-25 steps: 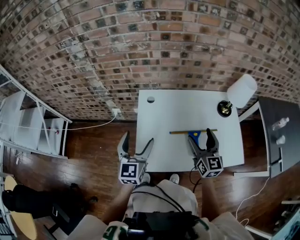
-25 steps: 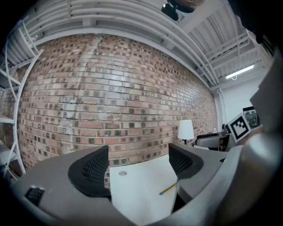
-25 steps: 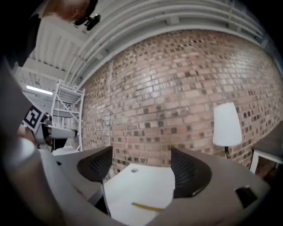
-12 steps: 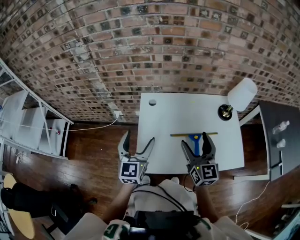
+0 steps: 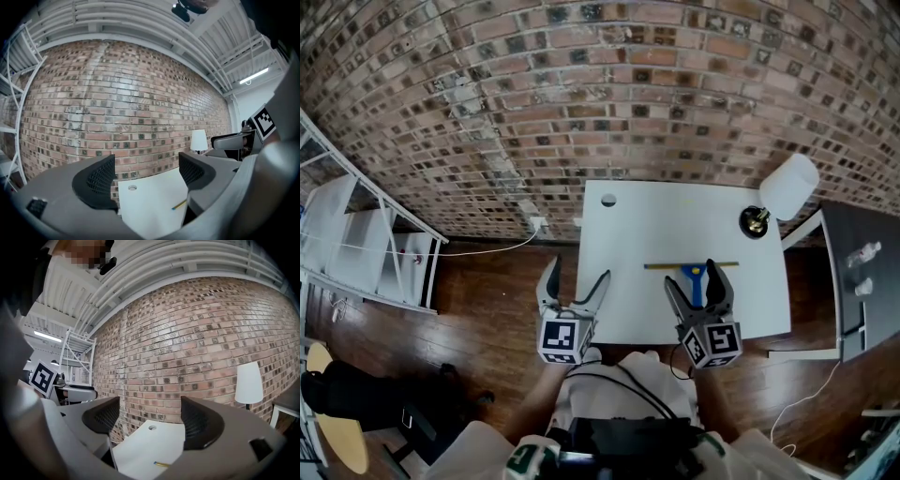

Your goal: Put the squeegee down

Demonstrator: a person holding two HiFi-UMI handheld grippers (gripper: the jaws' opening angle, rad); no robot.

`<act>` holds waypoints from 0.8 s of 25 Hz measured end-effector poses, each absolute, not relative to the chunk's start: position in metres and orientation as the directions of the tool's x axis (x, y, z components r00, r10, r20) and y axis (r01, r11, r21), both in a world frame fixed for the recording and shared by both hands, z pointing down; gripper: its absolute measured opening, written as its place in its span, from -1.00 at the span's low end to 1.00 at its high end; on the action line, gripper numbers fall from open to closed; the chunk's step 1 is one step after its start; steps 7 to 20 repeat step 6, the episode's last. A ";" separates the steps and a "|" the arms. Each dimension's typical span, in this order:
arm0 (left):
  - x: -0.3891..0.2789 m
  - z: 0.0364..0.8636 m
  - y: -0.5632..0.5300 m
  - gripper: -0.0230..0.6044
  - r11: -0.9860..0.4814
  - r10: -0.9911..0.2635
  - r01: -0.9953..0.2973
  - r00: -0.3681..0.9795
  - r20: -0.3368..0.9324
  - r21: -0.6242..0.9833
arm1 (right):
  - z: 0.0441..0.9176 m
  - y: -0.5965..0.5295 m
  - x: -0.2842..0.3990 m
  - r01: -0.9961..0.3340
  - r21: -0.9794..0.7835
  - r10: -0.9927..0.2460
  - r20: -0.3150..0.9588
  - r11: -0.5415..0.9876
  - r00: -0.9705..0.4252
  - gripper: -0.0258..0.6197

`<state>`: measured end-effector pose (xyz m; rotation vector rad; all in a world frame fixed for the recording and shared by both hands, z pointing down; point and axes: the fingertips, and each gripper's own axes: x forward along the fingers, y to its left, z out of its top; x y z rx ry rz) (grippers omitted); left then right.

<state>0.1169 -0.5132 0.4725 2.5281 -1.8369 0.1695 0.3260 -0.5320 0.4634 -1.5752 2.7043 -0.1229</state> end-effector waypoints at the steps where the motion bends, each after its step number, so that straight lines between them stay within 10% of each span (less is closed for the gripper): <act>1: 0.117 0.473 -0.514 0.36 -0.314 -0.947 -0.948 0.308 0.095 -0.056 | 0.462 -0.532 0.326 -0.867 -0.074 -0.868 0.027 0.492 -0.495 0.43; 20: 0.120 0.474 -0.514 0.36 -0.327 -0.941 -0.943 0.321 0.105 -0.052 | 0.457 -0.531 0.323 -0.860 -0.076 -0.862 0.019 0.504 -0.507 0.43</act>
